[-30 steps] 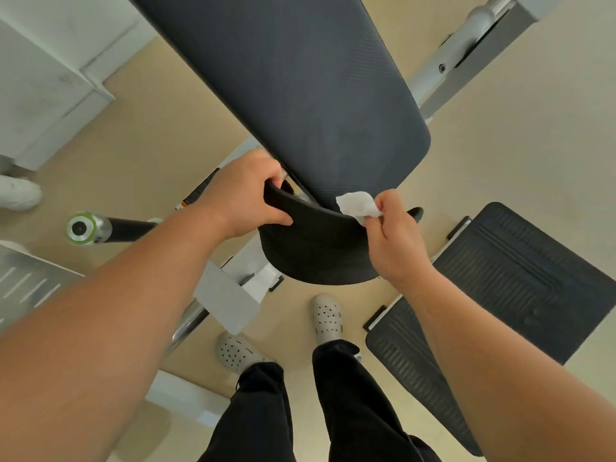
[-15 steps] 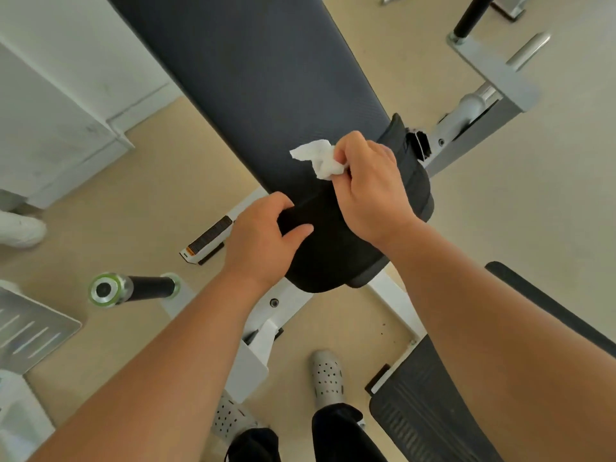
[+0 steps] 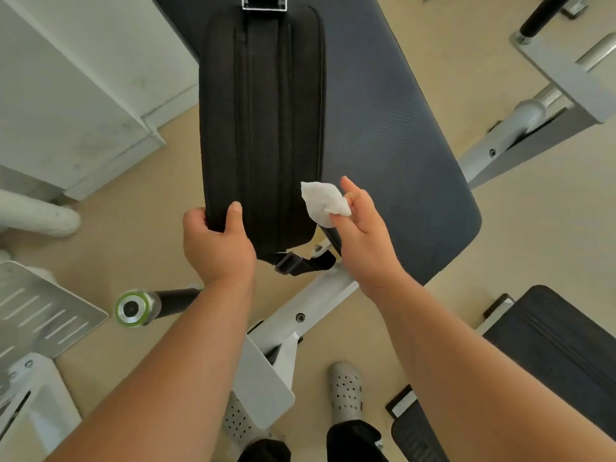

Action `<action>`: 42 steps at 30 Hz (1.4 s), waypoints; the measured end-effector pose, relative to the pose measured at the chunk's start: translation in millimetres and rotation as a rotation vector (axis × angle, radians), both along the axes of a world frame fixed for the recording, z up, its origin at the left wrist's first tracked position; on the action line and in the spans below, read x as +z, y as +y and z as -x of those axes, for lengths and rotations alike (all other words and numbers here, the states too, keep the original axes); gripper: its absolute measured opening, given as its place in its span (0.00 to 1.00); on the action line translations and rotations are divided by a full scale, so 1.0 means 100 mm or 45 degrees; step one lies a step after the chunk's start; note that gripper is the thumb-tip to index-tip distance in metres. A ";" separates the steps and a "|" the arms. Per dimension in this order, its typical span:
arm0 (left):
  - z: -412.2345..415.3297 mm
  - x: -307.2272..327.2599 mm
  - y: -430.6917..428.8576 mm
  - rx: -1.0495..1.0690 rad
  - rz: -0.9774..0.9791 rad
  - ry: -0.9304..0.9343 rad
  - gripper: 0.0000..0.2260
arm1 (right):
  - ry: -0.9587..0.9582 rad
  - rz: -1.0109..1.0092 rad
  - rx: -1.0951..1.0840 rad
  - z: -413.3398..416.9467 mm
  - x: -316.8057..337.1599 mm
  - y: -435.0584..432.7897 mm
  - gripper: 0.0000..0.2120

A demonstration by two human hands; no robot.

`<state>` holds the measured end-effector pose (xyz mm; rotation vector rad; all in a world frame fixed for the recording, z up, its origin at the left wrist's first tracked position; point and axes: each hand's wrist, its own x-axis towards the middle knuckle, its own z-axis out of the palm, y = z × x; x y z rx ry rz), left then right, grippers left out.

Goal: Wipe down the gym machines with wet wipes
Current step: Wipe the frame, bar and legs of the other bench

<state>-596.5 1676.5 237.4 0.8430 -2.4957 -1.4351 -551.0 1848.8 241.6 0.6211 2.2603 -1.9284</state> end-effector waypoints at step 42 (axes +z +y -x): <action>-1.25 -0.77 -0.93 -1.462 1.118 0.070 0.09 | 0.076 -1.354 1.338 -1.31 -1.92 -0.61 0.37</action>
